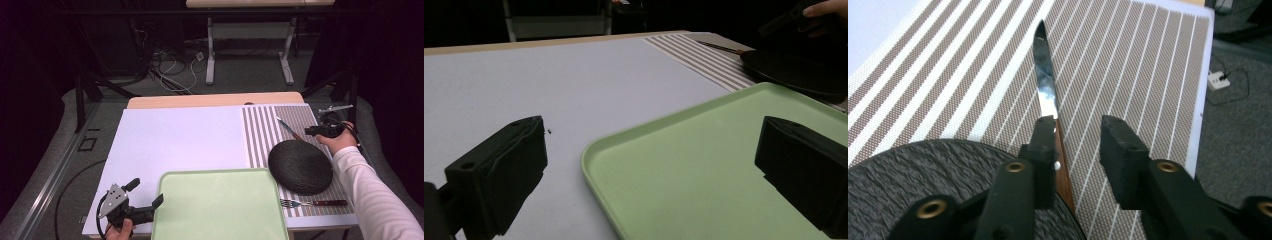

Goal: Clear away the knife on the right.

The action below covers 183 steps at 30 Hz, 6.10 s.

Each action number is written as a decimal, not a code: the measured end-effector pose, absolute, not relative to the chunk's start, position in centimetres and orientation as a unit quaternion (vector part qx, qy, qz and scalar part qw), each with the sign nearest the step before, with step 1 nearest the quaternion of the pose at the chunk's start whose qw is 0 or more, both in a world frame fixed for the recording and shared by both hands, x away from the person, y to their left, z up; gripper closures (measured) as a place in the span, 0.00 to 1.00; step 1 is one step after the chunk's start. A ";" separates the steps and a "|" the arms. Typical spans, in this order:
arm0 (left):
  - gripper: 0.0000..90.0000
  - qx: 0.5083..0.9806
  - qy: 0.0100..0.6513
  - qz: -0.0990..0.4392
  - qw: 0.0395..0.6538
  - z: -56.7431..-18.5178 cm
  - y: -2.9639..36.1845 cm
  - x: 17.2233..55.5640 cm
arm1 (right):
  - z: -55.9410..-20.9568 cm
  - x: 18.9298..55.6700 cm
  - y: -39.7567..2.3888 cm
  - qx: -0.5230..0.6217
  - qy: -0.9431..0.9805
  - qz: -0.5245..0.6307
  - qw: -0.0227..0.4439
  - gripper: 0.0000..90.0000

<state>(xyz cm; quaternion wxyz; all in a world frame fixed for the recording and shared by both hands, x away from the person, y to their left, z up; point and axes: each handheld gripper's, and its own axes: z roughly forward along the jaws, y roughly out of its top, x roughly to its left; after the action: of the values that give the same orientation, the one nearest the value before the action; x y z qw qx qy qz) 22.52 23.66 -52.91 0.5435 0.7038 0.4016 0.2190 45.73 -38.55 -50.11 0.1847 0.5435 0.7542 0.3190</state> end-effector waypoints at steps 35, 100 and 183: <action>0.00 0.707 0.398 0.219 0.542 -52.9 23.7 22.5 | -52.6 48.3 -35.3 0.522 0.780 0.298 0.174 0.56; 0.00 0.703 0.402 0.217 0.545 -53.0 23.7 22.5 | -54.2 48.7 -35.4 0.511 0.804 0.254 0.165 0.86; 0.00 0.701 0.403 0.217 0.546 -52.9 23.7 22.4 | -47.7 36.6 -38.8 0.589 0.737 0.284 0.171 0.86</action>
<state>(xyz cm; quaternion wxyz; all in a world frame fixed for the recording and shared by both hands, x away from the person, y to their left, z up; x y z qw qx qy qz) 22.40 23.67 -52.92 0.5465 0.7013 0.4032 0.2166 36.63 -38.78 -47.75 0.1708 0.5892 0.7368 0.2843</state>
